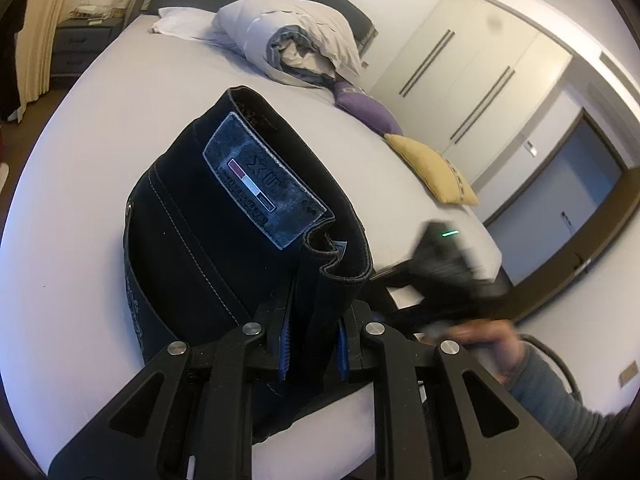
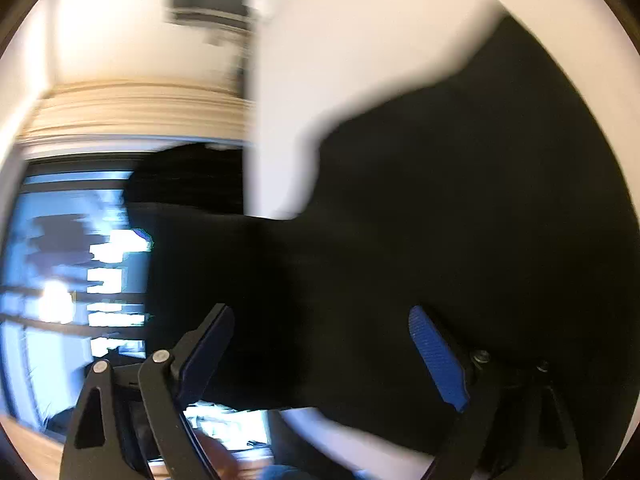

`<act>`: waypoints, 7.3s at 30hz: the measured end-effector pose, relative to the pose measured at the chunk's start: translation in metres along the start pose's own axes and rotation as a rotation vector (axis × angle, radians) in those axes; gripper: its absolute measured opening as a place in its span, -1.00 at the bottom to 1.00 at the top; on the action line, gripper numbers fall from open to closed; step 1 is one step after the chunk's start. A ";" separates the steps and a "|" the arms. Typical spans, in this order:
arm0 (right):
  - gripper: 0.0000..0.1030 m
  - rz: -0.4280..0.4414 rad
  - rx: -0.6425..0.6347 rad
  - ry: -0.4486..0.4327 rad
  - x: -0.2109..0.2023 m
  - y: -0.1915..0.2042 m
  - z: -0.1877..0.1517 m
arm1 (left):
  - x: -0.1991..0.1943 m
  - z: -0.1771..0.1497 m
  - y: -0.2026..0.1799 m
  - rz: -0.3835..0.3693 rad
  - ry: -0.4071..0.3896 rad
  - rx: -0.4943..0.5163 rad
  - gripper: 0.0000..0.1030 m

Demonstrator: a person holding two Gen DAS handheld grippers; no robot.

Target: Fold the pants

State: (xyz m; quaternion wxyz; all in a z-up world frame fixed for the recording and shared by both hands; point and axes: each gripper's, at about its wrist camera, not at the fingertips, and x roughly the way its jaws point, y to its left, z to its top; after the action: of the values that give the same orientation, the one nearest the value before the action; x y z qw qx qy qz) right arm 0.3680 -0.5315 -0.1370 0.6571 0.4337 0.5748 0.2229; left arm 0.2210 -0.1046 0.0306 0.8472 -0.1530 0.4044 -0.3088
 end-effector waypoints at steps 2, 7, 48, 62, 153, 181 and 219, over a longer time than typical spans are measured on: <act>0.40 0.023 -0.023 -0.008 -0.011 0.004 -0.004 | 0.003 -0.004 -0.003 0.000 0.010 0.014 -0.70; 0.72 0.091 -0.120 -0.059 -0.056 0.040 -0.015 | 0.023 -0.015 -0.020 0.015 0.044 0.077 -0.70; -0.71 -0.204 -0.323 -0.153 -0.105 0.011 0.010 | 0.281 -0.007 -0.159 0.059 0.262 0.471 -0.69; -0.04 -0.147 -0.177 -0.216 -0.112 -0.032 0.007 | 0.254 0.009 -0.128 -0.095 0.237 0.303 0.45; 0.45 -0.154 -0.215 -0.125 -0.081 -0.011 0.000 | 0.226 0.017 0.071 -0.012 0.315 -0.186 0.50; -0.61 -0.503 -0.613 -0.220 -0.049 0.143 -0.002 | 0.181 0.072 0.085 -0.002 0.222 -0.098 -0.65; 0.70 -0.450 -0.465 -0.419 0.014 0.115 0.063 | 0.135 0.125 0.202 0.478 -0.074 0.067 0.84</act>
State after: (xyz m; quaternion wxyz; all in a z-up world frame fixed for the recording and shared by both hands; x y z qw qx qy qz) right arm 0.4544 -0.4803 -0.0522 0.8736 0.1721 0.4431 0.1040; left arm 0.4637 -0.0366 -0.0736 0.9150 -0.0360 0.3872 -0.1071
